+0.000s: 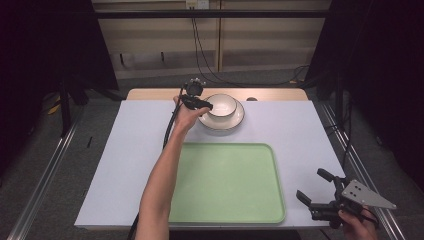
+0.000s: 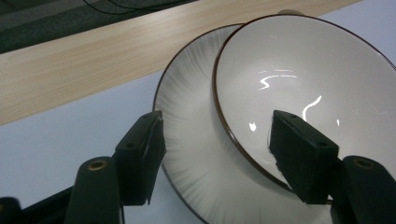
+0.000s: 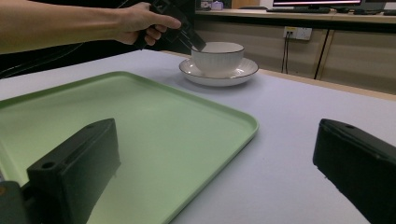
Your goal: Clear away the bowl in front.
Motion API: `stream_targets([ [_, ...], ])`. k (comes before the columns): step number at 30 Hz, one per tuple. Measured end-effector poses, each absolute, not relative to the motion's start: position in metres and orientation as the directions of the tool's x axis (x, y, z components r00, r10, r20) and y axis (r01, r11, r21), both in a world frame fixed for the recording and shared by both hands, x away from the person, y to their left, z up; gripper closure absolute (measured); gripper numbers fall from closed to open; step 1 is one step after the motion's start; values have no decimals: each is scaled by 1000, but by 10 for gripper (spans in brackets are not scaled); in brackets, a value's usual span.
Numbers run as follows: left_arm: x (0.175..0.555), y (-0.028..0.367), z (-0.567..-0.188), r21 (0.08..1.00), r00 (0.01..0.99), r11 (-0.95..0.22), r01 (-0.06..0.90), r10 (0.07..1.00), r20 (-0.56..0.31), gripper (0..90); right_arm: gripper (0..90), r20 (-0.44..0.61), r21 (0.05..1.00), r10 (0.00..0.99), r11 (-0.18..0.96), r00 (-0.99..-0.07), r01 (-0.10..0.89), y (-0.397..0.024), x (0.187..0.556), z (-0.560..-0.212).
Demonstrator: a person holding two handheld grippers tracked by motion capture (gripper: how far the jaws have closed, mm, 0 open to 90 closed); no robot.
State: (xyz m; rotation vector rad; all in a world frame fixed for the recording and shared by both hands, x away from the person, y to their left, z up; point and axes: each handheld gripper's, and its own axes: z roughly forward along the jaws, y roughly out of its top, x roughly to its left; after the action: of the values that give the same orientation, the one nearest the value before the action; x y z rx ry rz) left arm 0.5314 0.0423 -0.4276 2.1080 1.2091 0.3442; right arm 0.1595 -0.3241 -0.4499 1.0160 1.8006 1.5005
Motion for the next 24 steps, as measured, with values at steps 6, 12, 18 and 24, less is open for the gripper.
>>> stream_targets([
  [6,533,33,-437,630,521,-343,697,846,-116,432,0,39,980,837,76,-546,186,-324,159,-450],
  [12,535,29,-440,617,528,-360,700,842,-109,581,0,36,979,839,79,-543,187,-325,159,-450],
  [18,537,27,-440,598,512,-356,718,852,-107,702,0,40,978,839,78,-543,192,-325,159,-450],
  [24,541,28,-440,586,504,-343,734,854,-132,746,0,35,977,836,86,-548,193,-326,160,-450],
])
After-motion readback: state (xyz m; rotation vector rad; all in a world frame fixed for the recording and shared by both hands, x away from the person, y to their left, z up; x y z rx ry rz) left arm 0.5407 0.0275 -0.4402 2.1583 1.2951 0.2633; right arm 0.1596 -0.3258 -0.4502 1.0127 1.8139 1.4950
